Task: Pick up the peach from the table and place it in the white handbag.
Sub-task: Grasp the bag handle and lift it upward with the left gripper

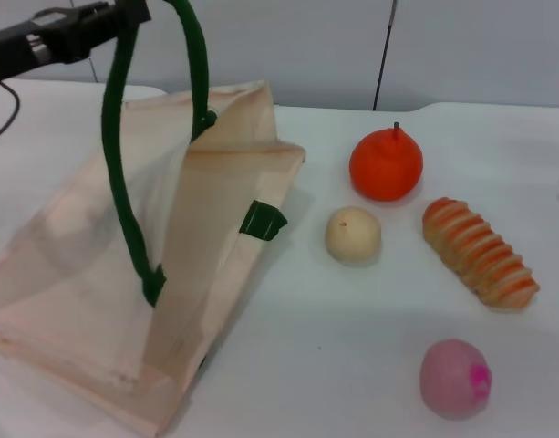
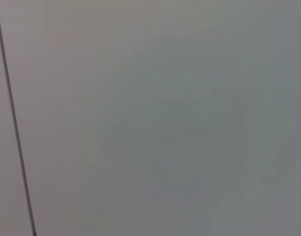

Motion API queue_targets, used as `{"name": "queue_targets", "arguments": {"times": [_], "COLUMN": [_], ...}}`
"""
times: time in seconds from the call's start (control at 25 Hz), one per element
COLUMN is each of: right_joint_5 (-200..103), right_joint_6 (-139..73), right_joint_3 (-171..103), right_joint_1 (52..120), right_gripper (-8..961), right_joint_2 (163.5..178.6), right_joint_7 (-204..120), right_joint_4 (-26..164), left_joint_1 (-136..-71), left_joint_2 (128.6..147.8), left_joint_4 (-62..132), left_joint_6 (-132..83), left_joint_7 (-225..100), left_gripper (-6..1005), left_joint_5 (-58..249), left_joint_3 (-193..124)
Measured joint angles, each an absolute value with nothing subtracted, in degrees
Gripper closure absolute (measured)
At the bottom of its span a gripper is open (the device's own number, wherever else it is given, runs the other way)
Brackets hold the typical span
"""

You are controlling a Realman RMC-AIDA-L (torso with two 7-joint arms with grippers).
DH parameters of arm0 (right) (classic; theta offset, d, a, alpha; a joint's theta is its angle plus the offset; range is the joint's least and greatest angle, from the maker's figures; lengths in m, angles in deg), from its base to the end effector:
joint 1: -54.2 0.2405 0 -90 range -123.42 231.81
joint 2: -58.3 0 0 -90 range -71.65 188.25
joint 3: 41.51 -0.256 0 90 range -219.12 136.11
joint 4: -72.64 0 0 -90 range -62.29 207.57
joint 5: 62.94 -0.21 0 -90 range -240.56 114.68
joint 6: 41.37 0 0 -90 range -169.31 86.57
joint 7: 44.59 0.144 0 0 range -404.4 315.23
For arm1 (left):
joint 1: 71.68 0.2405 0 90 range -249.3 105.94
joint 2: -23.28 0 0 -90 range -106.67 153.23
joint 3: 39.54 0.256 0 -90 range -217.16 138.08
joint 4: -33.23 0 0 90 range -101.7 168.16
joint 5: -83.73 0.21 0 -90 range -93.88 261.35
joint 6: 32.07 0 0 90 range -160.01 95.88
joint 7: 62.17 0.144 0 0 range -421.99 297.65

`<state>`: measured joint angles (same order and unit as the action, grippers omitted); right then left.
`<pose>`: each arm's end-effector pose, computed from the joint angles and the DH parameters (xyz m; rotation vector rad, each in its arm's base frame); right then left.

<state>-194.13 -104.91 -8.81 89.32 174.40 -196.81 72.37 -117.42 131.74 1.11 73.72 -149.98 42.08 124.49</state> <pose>0.3226 0.3836 0.0255 -1.5717 0.6794 0.8243 -0.2452 0.3772 0.1231 -2.3675 -0.7581 -1.1871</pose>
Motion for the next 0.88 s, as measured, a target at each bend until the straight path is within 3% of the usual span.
{"name": "queue_targets", "arguments": {"times": [0.6, 0.88], "right_joint_5": [-191.32, -168.24], "right_joint_6": [-105.42, -109.44], "right_joint_3": [-8.10, -7.48], "right_joint_1": [89.08, 84.45], "right_gripper": [56, 56], "right_joint_2": [174.11, 172.90], "right_joint_7": [-189.69, -162.37], "right_joint_4": [71.16, 54.70], "left_joint_1": [-117.87, -117.87], "left_joint_2": [130.86, 130.77], "left_joint_4": [-6.86, -7.36], "left_joint_6": [80.31, 80.23], "left_joint_7": [-159.84, -160.76], "left_gripper": [877, 878], "left_joint_5": [41.89, 42.08], "left_joint_3": [124.55, 124.55]}}
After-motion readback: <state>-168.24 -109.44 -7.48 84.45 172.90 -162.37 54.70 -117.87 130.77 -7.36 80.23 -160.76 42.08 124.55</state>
